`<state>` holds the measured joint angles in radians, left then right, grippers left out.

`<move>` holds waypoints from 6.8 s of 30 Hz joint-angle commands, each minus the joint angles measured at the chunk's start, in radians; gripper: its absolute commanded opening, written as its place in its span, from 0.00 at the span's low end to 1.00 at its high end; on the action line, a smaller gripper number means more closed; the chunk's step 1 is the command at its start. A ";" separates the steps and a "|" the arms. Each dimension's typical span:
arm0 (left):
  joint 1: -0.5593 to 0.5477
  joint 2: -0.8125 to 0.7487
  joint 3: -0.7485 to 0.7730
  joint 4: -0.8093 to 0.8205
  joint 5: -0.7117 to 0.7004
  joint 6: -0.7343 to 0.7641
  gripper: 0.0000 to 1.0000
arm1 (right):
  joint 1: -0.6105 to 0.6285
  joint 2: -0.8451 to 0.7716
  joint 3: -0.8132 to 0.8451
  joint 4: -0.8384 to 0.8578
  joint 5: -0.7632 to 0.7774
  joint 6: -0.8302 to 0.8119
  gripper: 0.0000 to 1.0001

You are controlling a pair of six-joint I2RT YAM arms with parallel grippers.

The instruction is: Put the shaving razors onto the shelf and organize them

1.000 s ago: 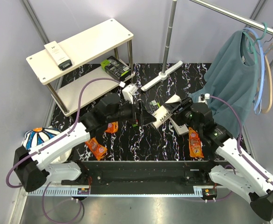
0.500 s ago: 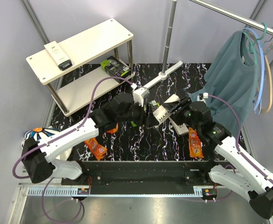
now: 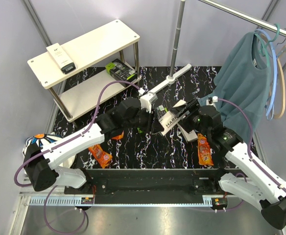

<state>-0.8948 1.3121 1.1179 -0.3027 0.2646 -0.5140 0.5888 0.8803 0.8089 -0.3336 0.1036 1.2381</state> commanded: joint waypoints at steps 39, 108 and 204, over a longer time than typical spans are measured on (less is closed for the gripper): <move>0.622 -0.123 0.533 -0.082 0.047 -0.125 0.10 | -0.001 -0.119 0.004 -0.071 0.041 -0.074 1.00; 0.899 0.360 0.804 -0.072 -0.162 -0.501 0.40 | -0.003 -0.142 -0.091 -0.039 -0.030 -0.111 1.00; 0.132 -0.131 -0.236 0.102 0.110 -0.207 0.99 | -0.118 0.652 0.388 -0.509 0.076 -0.890 1.00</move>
<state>-0.7586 1.2060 0.8997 -0.2649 0.3378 -0.7124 0.5072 1.4841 1.1538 -0.8921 0.2272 0.4385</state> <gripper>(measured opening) 0.988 0.994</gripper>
